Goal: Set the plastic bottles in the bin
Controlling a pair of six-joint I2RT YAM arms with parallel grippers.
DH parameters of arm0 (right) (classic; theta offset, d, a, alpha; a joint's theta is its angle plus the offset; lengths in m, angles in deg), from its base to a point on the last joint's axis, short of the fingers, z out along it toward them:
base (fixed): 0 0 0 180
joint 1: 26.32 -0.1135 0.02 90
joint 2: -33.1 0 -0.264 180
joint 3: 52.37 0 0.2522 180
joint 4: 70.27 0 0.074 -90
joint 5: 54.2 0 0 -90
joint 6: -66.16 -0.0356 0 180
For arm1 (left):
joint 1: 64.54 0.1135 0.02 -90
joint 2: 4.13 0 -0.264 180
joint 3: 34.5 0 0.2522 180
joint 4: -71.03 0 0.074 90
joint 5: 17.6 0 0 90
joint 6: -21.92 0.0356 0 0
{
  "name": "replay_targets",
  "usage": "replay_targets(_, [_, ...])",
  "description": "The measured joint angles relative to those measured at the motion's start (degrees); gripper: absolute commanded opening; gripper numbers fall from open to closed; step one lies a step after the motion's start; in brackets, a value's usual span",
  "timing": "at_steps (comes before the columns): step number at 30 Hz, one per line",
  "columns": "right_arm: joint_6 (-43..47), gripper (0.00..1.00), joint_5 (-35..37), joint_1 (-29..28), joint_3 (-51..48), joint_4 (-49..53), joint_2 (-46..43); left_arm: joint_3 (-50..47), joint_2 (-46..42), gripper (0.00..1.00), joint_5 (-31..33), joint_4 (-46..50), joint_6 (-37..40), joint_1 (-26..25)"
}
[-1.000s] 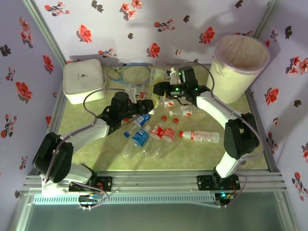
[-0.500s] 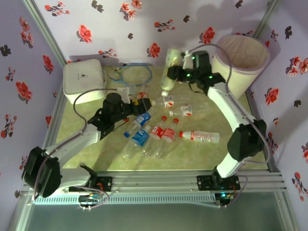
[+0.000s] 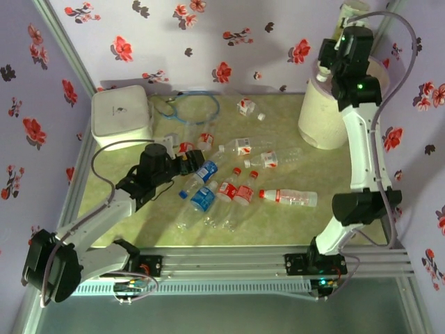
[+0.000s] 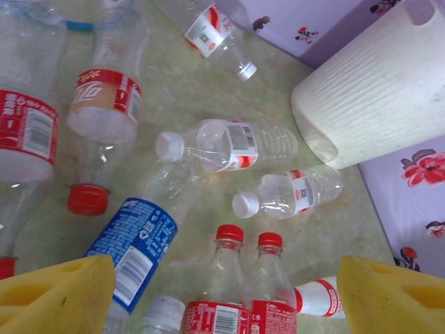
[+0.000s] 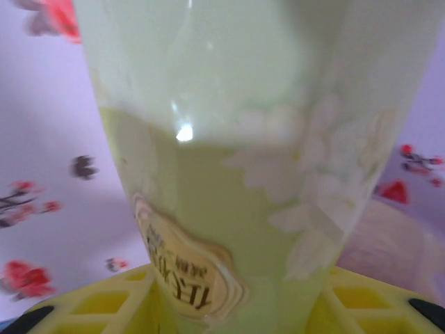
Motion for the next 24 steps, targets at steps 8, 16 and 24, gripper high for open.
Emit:
replay_targets(8, [4.17, 0.44, 8.61, 3.08, 9.64, 5.53, 12.66, -3.32, -4.24, 0.84, 2.43, 2.32, -1.68, 0.90])
replay_targets(16, [4.46, 0.45, 8.44, 3.91, 21.44, 15.02, 22.64, -4.39, -7.06, 0.84, 4.15, 4.09, -2.32, 1.55])
replay_targets(24, [1.90, 0.43, 2.73, 4.15, 23.06, 26.40, 26.01, -4.37, -7.76, 0.85, 6.19, 8.83, -2.23, 1.66])
